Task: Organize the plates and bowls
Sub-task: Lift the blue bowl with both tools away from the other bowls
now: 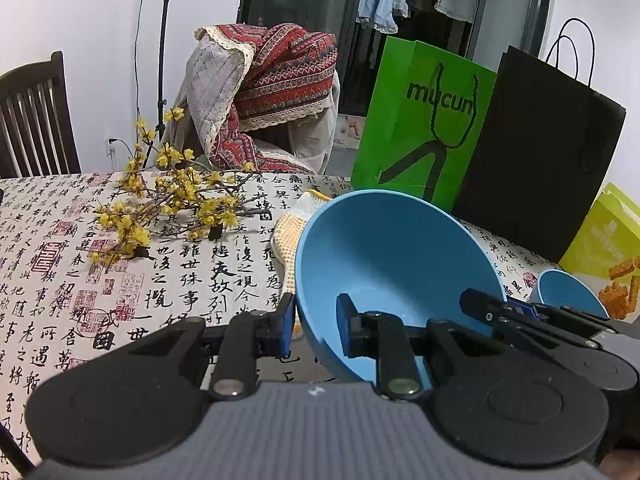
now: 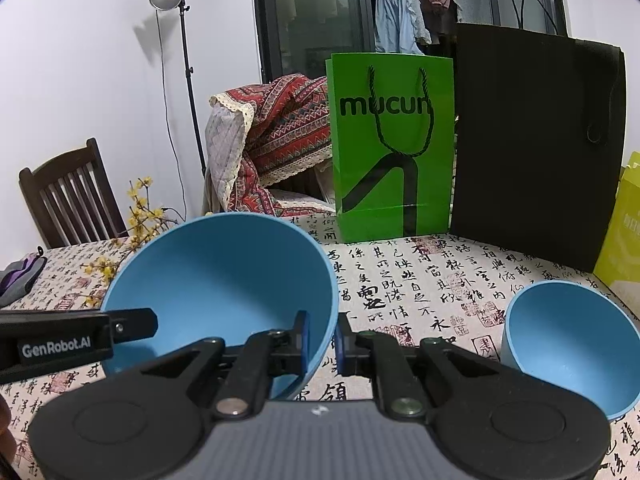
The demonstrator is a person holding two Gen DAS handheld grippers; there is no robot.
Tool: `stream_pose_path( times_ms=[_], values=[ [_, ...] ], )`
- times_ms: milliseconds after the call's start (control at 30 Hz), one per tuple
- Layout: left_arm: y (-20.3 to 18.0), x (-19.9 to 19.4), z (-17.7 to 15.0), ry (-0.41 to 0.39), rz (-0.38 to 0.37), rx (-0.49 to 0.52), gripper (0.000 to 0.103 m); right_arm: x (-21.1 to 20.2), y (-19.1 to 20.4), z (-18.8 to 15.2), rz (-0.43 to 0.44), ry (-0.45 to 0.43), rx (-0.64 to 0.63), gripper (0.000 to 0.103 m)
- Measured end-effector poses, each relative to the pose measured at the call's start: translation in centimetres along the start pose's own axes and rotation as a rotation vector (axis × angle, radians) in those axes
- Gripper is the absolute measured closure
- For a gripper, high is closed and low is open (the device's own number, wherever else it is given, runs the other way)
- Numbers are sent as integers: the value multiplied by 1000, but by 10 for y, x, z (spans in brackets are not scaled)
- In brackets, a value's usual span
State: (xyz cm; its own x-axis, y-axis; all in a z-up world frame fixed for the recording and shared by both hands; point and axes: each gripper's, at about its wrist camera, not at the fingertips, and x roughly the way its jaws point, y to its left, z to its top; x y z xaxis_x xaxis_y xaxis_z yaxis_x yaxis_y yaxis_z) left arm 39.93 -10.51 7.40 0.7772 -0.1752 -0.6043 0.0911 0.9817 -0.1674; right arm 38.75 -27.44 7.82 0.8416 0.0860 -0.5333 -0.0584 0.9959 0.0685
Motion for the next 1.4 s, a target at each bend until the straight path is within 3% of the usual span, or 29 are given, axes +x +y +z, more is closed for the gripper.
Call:
stream_pose_path(
  times_ms=[600,1400],
  values=[
    [3,-33,7,-55,25,6,81,-14,11,3,8,-23,-4,91],
    [20,-83,-19,-51,20,8,81,-61,32,-12,27,-41,26,91]
  ],
)
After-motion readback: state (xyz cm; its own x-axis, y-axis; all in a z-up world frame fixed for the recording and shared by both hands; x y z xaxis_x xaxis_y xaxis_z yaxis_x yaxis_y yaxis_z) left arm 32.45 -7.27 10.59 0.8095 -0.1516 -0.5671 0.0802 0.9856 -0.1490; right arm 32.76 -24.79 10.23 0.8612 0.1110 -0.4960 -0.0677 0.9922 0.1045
